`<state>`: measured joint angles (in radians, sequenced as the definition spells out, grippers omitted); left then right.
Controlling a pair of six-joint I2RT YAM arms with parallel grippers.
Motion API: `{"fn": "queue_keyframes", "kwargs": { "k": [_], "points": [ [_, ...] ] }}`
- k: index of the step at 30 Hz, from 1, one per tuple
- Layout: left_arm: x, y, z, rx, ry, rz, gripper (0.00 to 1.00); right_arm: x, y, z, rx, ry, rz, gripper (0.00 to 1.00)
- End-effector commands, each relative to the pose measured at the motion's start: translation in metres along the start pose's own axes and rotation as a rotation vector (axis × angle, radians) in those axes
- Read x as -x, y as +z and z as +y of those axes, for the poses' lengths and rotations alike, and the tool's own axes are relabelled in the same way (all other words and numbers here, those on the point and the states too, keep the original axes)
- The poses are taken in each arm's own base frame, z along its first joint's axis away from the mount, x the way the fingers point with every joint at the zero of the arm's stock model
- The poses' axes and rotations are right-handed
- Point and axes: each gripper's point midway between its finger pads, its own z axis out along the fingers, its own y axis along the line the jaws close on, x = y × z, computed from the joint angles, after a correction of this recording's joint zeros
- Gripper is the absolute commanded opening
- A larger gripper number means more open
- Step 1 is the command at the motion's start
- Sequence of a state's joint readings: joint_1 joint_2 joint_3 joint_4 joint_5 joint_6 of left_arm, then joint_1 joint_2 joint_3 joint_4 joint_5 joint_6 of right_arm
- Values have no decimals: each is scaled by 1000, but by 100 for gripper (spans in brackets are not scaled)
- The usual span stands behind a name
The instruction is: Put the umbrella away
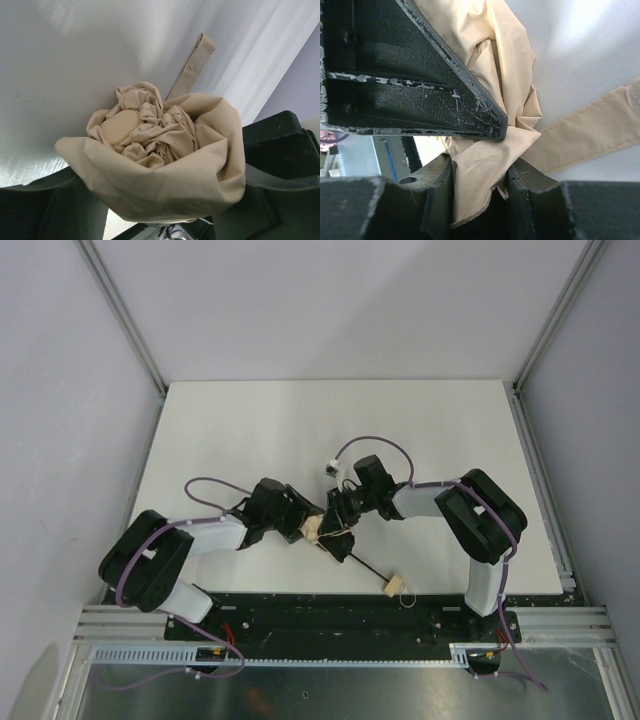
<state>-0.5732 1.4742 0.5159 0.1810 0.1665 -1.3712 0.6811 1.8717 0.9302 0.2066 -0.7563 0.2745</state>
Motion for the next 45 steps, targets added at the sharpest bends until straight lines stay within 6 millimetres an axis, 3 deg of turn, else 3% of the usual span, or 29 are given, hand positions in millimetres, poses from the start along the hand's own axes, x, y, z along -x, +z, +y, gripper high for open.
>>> {"fn": "queue_keyframes", "kwargs": {
  "k": [1, 8, 10, 13, 19, 24, 34, 40, 45],
  "points": [
    [-5, 9, 24, 81, 18, -26, 64, 7, 0, 40, 209, -4, 4, 0],
    [-2, 6, 17, 50, 22, -53, 25, 15, -2, 34, 131, -17, -26, 0],
    [-2, 4, 16, 42, 12, -59, 13, 19, -3, 25, 32, -26, -44, 10],
    [-1, 0, 16, 38, -20, -64, 2, 23, -8, 14, -121, -53, -61, 35],
    [-4, -4, 23, 84, -60, -50, 0, 26, -17, 15, -352, -198, -84, 64],
    [-2, -6, 21, 95, -68, -57, 0, 19, -19, 23, -503, -348, -71, 75],
    [-2, -7, 26, 153, -149, -30, 0, -22, 8, -3, -763, -538, 72, 78],
    [3, -10, 28, 163, -181, -39, 0, -39, 8, -30, -923, -632, 172, 73],
    [6, -11, 34, 176, -191, -36, 0, -58, 13, -40, -890, -623, 254, 66]
  ]
}}
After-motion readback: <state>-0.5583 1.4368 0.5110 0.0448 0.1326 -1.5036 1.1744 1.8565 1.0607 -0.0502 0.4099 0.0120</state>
